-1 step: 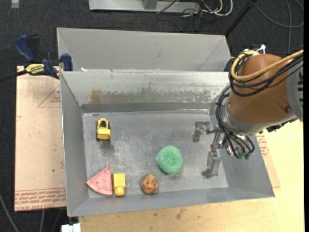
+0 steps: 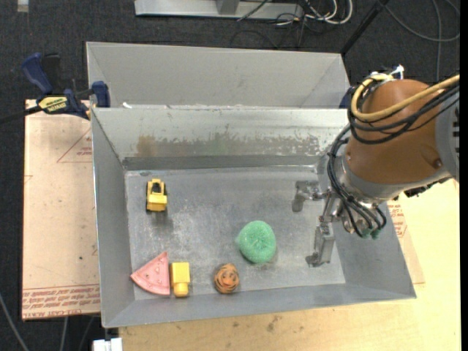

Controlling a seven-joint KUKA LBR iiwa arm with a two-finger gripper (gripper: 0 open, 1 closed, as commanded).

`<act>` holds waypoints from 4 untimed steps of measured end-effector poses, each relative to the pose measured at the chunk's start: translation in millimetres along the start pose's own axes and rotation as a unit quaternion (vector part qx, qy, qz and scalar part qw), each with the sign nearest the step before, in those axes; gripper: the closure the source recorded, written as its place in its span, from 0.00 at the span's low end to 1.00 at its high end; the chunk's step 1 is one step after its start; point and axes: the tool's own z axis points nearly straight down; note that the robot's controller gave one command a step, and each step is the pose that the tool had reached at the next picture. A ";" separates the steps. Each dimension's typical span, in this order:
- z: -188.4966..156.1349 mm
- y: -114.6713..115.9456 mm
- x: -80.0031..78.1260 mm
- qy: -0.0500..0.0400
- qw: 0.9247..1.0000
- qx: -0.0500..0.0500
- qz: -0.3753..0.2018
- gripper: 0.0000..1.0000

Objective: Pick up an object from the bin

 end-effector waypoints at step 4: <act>48.7 53.0 -23.5 0.007 0.997 -0.001 -0.082 0.00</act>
Offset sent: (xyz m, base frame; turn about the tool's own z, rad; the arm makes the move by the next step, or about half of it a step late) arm 0.0367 0.0817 -0.0546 -0.1529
